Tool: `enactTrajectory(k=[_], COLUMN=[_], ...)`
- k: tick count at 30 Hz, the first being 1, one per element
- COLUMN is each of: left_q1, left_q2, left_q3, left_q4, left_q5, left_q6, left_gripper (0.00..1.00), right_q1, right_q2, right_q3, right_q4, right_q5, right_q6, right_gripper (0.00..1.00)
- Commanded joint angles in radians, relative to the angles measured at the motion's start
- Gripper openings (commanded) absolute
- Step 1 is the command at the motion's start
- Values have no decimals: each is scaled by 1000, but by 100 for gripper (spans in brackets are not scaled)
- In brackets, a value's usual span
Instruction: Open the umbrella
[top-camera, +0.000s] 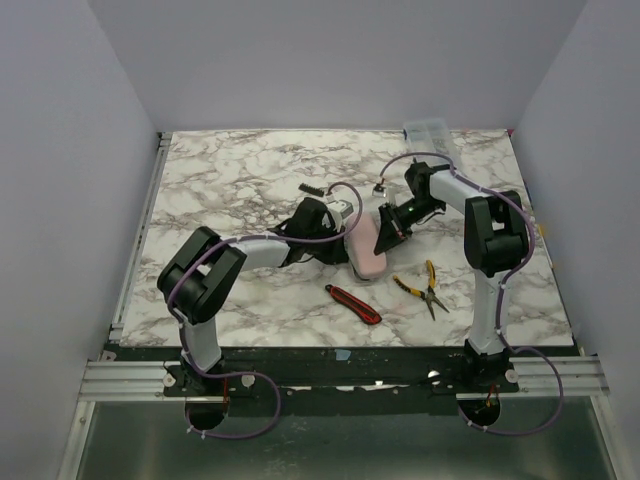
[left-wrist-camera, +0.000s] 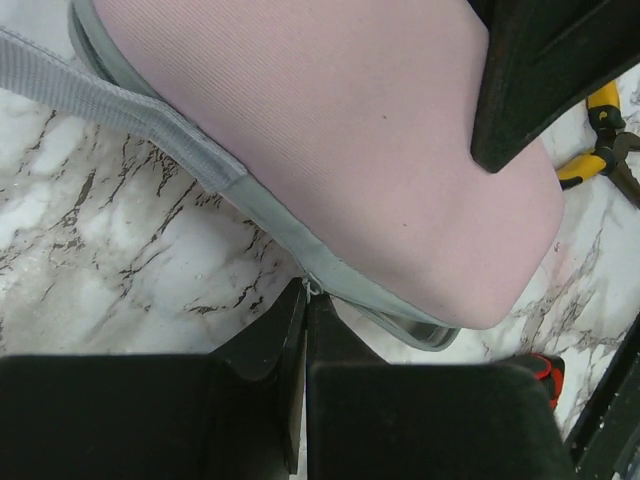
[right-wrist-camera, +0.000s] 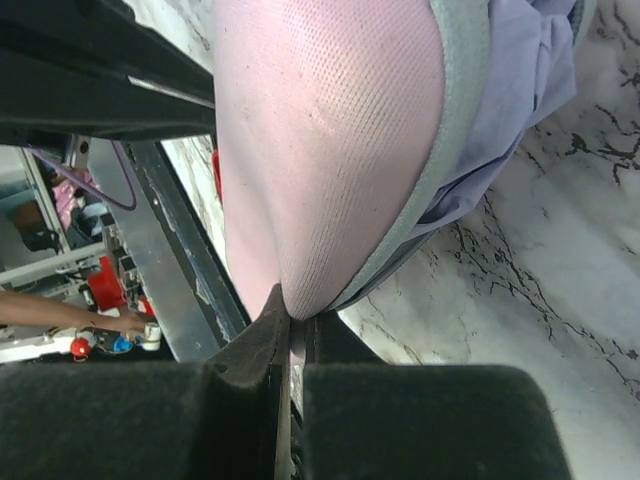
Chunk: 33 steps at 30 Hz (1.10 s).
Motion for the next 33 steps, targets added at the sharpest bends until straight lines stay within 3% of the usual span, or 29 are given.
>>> enactTrajectory(k=[1,13,19,20,24,29,32,33], left_q1=[59,142,159,159,166,186,202,209], left_q2=[23,105,100,87,17,-92,-169,-202], left_q3=[74,297,324,319,299,259,236,228], left_q4=[-86,-238,-252,-250,-260,-287,-324,-334], left_q5=[-4,40,66,64,58,9,-29,-42], left_q6=[-50,-91,-28,-13,63,136,202,223], left_gripper=[0,0,0,4,33,59,70,84], right_q1=[9,15,6,3,-4,-9,-9,-9], right_q2=[46,32,26,28,31,7,-8,-10], right_q3=[-50,-64,10,28,61,48,37,36], right_q4=[-77,-43,2,14,54,123,165,176], right_q5=[211,204,198,184,137,102,101,99], right_q6=[-126,-92,-35,-16,76,143,190,206], right_gripper=[0,0,0,0,0,3,13,21])
